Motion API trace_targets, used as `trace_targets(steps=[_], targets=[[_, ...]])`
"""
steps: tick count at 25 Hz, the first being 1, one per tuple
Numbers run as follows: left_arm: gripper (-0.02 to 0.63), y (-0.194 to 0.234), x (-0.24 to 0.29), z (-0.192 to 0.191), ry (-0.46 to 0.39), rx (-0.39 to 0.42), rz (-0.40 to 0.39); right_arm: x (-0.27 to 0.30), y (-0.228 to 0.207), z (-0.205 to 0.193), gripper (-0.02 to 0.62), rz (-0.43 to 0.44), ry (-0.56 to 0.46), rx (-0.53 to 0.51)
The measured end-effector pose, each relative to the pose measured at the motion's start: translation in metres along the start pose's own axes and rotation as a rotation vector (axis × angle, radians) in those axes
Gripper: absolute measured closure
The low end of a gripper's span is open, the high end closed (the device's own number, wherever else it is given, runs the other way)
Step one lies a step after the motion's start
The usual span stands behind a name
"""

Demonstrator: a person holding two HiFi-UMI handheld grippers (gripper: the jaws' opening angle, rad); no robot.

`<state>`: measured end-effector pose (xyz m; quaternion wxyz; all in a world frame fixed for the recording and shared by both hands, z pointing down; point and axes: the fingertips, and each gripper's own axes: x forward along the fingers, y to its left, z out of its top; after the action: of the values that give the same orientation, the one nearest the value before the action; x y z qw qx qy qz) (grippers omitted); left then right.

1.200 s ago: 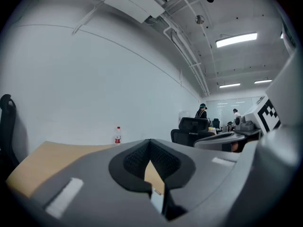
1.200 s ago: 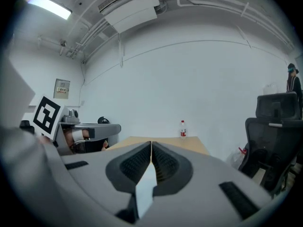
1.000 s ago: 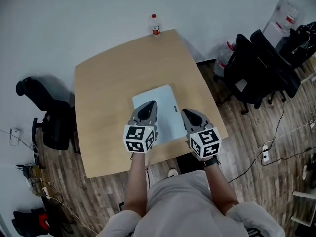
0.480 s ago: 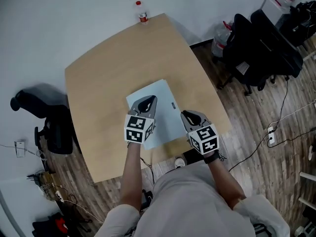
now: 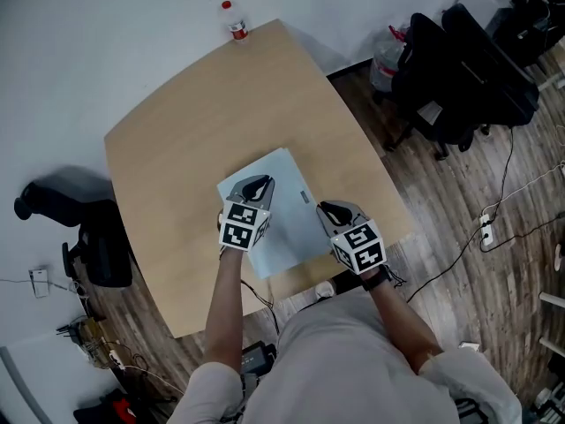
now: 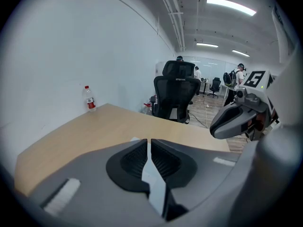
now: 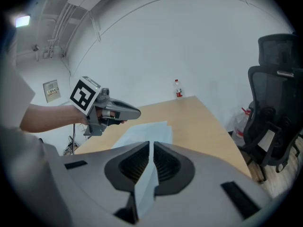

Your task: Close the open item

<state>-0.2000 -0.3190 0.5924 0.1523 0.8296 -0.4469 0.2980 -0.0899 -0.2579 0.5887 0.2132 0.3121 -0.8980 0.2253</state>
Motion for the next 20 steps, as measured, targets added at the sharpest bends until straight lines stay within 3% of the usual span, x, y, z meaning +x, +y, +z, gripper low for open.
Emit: trace_targets(steps=[7,20], targets=[[0.561,0.006,0.03,-0.016,0.075,0.024,-0.047,0.023,0.013,-0.019,0.581,0.058,0.079,-0.045],[0.577,-0.001,0.066,-0.034,0.153,-0.01,-0.114,0.048,0.025,-0.036,0.581,0.136,0.142,-0.08]])
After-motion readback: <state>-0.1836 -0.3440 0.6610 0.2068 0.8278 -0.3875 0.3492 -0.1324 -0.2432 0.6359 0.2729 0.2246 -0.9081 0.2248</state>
